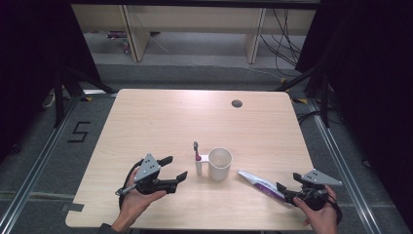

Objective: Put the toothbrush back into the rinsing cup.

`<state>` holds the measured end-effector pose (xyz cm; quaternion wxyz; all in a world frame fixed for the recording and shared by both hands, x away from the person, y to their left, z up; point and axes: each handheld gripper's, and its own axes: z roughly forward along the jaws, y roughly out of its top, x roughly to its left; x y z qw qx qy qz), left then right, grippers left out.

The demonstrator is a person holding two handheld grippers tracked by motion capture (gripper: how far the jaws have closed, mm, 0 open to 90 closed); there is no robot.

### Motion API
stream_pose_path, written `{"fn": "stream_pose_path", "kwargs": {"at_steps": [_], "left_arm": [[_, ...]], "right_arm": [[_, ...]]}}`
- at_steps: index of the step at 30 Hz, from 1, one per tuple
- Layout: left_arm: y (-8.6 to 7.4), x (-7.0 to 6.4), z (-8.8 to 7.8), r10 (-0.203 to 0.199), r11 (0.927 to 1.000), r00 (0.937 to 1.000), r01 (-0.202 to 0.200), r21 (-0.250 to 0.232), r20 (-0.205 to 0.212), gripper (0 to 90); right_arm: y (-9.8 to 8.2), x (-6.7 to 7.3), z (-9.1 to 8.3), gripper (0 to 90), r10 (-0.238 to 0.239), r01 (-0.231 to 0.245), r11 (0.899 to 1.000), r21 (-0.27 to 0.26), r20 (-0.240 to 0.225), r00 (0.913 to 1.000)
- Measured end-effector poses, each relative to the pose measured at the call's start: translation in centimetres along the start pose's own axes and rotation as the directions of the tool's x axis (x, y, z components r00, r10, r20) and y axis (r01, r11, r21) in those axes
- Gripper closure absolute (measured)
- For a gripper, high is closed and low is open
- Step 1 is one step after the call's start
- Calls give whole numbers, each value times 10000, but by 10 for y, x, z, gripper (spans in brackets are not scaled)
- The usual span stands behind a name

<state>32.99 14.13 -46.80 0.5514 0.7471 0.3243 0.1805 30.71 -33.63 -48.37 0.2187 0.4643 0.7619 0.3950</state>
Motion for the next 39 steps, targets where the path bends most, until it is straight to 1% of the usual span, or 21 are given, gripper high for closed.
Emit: {"fn": "stream_pose_path", "kwargs": {"at_steps": [3,5,6,7,8,11,13,16,18,19,20,23,25,26,27,33,34,37,39], "left_arm": [[-4,-1,-1,-35,10000,10000,36,-61,80,226],[-6,-1,-3,9,9999,10000,-9,110,39,220],[-7,-1,-4,-7,10000,9999,7,49,151,218],[-8,-1,-5,-20,10000,9999,19,81,121,217],[-8,-1,-7,45,9998,10000,-46,213,68,216],[-9,-2,-8,20,9997,10000,-22,260,51,212],[-9,-3,-12,24,9989,10000,-20,458,-89,211],[-11,-4,-13,-22,9993,10000,22,386,8,208],[-13,-4,-16,51,9987,10000,-50,503,-26,208],[-14,-4,-16,24,9991,10000,-25,428,39,208],[-14,-5,-17,24,9985,10000,-24,548,8,207],[-17,-3,-19,3,9981,10000,-1,621,-30,206],[-19,-2,-21,-39,9977,10000,43,679,-62,205],[-20,-2,-21,-117,9982,9999,117,595,7,204],[-21,-3,-23,-124,9979,9999,129,635,-81,202],[-24,-6,-25,-140,9965,9999,137,829,30,192],[-26,-8,-25,-176,9962,9998,164,859,131,192],[-27,-10,-25,-74,9955,9998,58,941,161,191],[-28,-11,-25,-81,9948,9999,69,1021,112,188]], "right_arm": [[0,0,-1,239,23,-23,10000,80,-1,10000],[0,0,0,239,0,0,10000,-20,30,10000],[0,-1,0,240,-22,22,10000,-43,22,10000],[0,-1,0,239,-18,18,10000,-27,22,10000],[0,0,0,239,25,-25,10000,-3,22,10000],[0,-1,0,239,-23,23,10000,-40,20,10000],[0,-1,0,240,-14,14,10000,-42,18,10000],[0,-1,0,239,-10,10,10000,-51,13,10000],[0,-1,0,240,46,-46,10000,-15,4,10000],[-1,-1,0,239,32,-32,10000,-3,8,10000],[-1,-1,0,240,33,-33,10000,1,11,10000],[-1,-1,0,239,10,-10,10000,-19,10,10000],[-1,-1,0,240,43,-43,10000,-39,16,10000],[-1,-1,0,240,57,-57,10000,-38,21,10000],[-1,-2,0,239,46,-46,10000,-24,17,10000],[-1,-2,1,240,79,-79,10000,-29,11,10000],[-1,-2,1,240,55,-55,10000,-13,3,10000],[-1,-3,2,240,55,-55,10000,-46,-40,10000],[-1,-3,2,240,36,-36,10000,-67,-43,10000]]}}
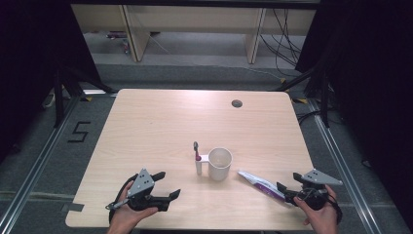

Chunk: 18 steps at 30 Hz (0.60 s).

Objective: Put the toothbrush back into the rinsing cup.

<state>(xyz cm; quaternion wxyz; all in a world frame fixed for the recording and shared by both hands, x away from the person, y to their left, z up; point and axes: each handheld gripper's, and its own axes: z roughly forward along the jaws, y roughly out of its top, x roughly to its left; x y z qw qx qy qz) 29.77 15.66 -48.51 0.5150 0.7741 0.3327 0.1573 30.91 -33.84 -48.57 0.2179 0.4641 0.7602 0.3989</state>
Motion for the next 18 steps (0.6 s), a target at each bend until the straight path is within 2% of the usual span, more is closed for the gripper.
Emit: {"fn": "stream_pose_path", "kwargs": {"at_steps": [7,13,16,17,18], "left_arm": [[-5,-1,-3,139,9996,9999,-139,240,6,186],[-12,-2,-9,2,9993,10000,1,380,-92,186],[-15,-5,-10,0,9991,10000,-1,419,41,183],[-16,-5,-11,123,9982,9999,-126,583,59,181],[-17,-6,-11,88,9978,10000,-87,655,-12,179]], "right_arm": [[0,-1,0,240,12,-12,10000,29,19,10000],[0,0,1,240,-24,24,10000,51,-35,10000],[0,0,1,240,-11,11,10000,81,-43,10000],[0,0,1,240,-15,16,10000,74,-49,10000],[0,0,1,240,15,-15,10000,74,-61,10000]]}}
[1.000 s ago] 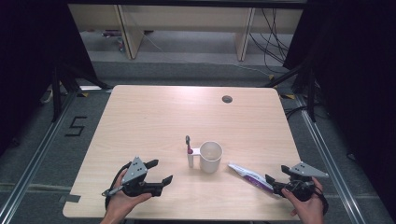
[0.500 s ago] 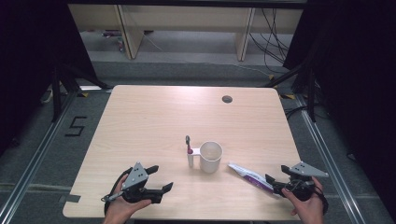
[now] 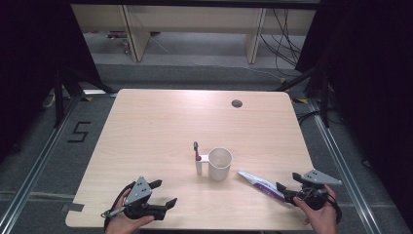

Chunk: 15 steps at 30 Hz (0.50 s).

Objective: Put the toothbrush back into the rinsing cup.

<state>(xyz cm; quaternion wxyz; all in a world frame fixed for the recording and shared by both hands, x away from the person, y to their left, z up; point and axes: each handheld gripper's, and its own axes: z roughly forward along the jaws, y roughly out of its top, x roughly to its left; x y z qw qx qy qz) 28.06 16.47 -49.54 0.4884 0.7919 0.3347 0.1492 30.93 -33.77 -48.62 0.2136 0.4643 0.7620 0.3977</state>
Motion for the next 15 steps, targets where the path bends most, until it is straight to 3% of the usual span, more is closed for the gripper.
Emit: {"fn": "stream_pose_path", "kwargs": {"at_steps": [15], "left_arm": [[-14,-6,-10,137,9994,9999,-137,314,4,166]], "right_arm": [[-1,0,-2,240,-40,40,9999,101,7,10000]]}}
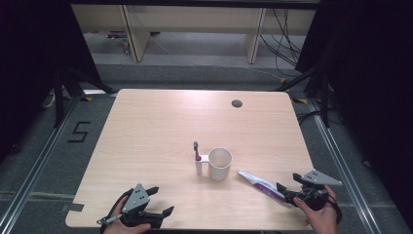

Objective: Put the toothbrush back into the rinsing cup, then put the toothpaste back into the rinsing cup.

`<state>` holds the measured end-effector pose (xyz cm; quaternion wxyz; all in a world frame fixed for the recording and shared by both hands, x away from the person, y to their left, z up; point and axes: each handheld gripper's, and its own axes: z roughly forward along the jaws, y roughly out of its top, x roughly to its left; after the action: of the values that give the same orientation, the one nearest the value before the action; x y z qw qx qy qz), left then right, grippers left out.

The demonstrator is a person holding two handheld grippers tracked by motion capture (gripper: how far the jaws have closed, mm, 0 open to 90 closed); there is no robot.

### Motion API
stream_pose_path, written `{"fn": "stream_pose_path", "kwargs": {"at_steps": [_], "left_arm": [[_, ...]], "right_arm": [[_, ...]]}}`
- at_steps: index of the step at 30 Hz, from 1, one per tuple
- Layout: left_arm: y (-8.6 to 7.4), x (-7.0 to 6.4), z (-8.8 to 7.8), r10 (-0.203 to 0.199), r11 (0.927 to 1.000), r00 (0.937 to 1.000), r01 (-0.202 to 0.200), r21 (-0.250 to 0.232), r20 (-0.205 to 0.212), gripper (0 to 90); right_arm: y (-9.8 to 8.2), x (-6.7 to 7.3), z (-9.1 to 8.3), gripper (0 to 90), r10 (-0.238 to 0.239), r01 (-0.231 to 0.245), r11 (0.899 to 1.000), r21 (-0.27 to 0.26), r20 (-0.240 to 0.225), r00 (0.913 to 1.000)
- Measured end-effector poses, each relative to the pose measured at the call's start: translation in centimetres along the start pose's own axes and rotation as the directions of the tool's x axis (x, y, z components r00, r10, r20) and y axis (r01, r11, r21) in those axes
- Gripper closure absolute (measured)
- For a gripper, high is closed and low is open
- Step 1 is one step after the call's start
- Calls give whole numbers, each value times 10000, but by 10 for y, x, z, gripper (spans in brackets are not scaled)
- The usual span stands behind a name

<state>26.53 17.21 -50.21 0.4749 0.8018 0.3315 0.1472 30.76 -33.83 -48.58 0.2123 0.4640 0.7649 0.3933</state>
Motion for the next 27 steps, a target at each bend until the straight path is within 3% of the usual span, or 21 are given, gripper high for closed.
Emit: {"fn": "stream_pose_path", "kwargs": {"at_steps": [7,13,16,18,20,22,23,25,27], "left_arm": [[-5,-2,-7,143,9999,9999,-143,96,-27,166],[-11,-6,-8,-160,9997,9998,162,205,-93,165],[-14,-8,-5,-124,9994,9999,126,310,-68,164],[-14,-7,-4,321,9975,9992,-305,632,-240,164],[-14,-8,-3,430,9967,9987,-410,695,-269,165],[-14,-8,-2,461,9972,9986,-445,599,-254,165],[-14,-10,-3,282,9986,9992,-269,459,-280,165],[-14,-10,-3,250,9991,9992,-239,352,-312,164],[-14,-9,-3,226,9991,9994,-215,367,-279,164]], "right_arm": [[0,0,1,240,14,-13,10000,-29,20,10000],[0,0,-1,237,-11,11,10000,25,-26,10000],[1,0,-1,243,-97,97,9999,-79,-48,9999],[4,1,-2,245,-203,203,9998,-21,-202,9996],[6,2,-3,246,-211,210,9998,-70,-225,9995],[10,4,-4,247,-382,383,9993,0,-366,9986],[13,8,-5,248,-131,141,9997,187,-495,9987],[17,10,-6,250,-620,625,9980,92,-477,9969],[21,17,-6,251,-506,544,9975,442,-836,9952]]}}
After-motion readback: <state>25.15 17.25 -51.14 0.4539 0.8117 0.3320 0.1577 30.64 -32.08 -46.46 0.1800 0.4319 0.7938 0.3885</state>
